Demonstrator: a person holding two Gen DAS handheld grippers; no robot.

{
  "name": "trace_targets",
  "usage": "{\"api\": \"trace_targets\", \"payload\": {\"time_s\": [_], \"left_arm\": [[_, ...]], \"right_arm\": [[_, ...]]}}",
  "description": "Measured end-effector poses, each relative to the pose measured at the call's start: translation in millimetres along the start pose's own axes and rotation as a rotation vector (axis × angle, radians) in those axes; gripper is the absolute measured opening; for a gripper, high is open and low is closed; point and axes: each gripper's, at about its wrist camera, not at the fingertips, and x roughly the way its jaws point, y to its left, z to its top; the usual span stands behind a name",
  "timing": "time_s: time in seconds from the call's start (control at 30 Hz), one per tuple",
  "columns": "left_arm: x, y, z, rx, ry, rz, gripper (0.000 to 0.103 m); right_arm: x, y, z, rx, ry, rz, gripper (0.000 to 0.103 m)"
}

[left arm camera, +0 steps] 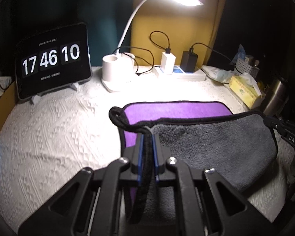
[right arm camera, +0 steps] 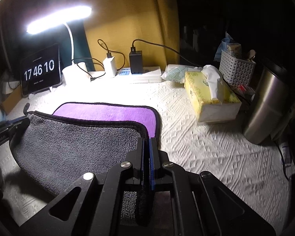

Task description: Fold towel

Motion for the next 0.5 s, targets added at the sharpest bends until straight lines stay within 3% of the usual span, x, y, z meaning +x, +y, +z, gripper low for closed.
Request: {"api": "trace_targets", "payload": {"time_s": [0.5], "left_arm": [[39.4,6.6,29.5,0.01,-0.003,0.007,0.009]], "right_arm": [[39.0,-7.5,26.2,-0.001,-0.003,-0.003,0.005]]}}
